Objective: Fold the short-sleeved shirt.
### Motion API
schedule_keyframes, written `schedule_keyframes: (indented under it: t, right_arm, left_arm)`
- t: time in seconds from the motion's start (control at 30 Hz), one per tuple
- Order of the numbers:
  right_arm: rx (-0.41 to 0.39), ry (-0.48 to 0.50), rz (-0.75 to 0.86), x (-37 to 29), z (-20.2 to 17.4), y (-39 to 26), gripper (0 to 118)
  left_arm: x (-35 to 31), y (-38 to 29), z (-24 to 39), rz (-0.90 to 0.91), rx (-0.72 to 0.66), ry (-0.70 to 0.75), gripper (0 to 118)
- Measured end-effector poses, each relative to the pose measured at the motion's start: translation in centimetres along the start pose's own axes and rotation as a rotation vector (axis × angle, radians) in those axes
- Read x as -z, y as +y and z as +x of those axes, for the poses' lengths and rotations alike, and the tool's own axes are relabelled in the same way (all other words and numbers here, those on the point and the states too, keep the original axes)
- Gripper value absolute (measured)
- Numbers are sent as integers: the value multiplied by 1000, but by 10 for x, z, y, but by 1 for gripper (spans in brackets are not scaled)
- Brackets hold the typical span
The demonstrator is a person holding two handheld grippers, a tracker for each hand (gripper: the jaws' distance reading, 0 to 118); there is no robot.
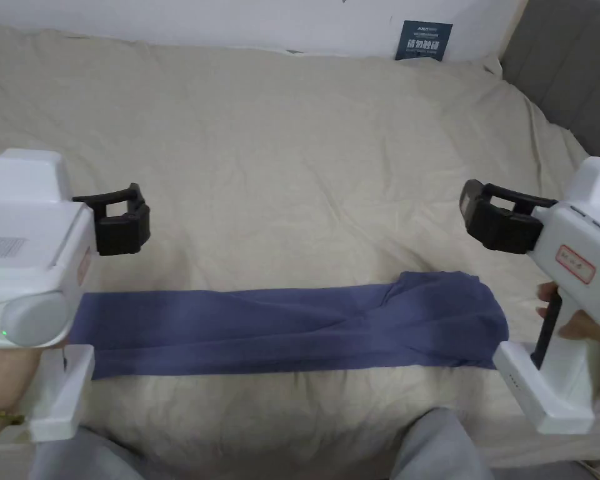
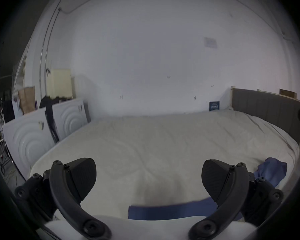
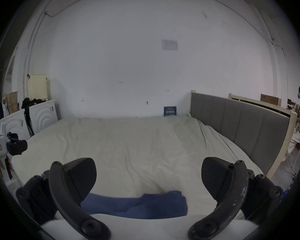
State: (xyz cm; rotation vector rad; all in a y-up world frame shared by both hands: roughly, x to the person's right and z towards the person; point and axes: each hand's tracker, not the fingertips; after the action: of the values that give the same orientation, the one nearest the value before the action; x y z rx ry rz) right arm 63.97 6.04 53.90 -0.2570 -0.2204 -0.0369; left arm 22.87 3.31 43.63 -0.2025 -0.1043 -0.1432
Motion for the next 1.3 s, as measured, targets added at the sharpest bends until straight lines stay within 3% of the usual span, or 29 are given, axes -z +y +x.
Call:
schedule_keyframes:
  t: [0.1,0.17,0.2,0.23,0.27,0.37,0.4,0.67,0.73,0.77,0.8,0.83,0.87,0.93,1.1,1.3]
  right_arm:
    - [-14,-4,52,-3,-16,-4,117]
    - [-33,-11,74,-13,-31,-7,89]
    - [-35,-10,79,-15,-34,-8,70]
    - [-33,-7,79,-16,-37,-9,40]
    - [-27,6,74,-17,-39,-10,21]
    - [-3,36,62,-18,-42,-14,2]
    - [-3,37,58,-20,-47,-13,2]
    - [10,56,11,-16,-50,-19,2]
    - [-5,61,-1,-16,-50,-20,2]
    - [-12,62,-6,-16,-50,-21,2]
    - [-16,62,-13,-14,-49,-22,2]
    - [-20,64,-19,-12,-48,-23,2]
    - [-20,66,-24,-11,-47,-24,2]
    - [-20,73,-36,-8,-44,-26,2]
    - [-17,53,-78,4,-42,-30,2]
    - [10,28,-130,17,-41,-36,2]
  left_arm:
    - [-3,1,10,27,-2,-32,113]
    - [-8,1,14,39,-25,-50,94]
    - [-8,0,14,39,-33,-53,80]
    - [-7,-2,14,39,-39,-51,56]
    - [-7,-3,14,42,-47,-47,40]
    - [-8,-7,14,33,-60,-47,0]
    - [-9,-8,14,30,-65,-44,0]
    - [-6,-14,2,-51,-75,-113,0]
    - [0,-13,-13,-99,-167,-158,1]
    - [5,-13,-25,-149,-221,-194,8]
    - [12,-15,-38,-201,-276,-225,24]
    - [19,-17,-50,-241,-328,-242,59]
    - [23,-21,-60,-277,-374,-269,83]
    - [33,-33,-83,-331,-427,-311,114]
    - [59,-77,-132,-506,-500,-395,118]
    - [79,-149,-168,-662,-727,-474,118]
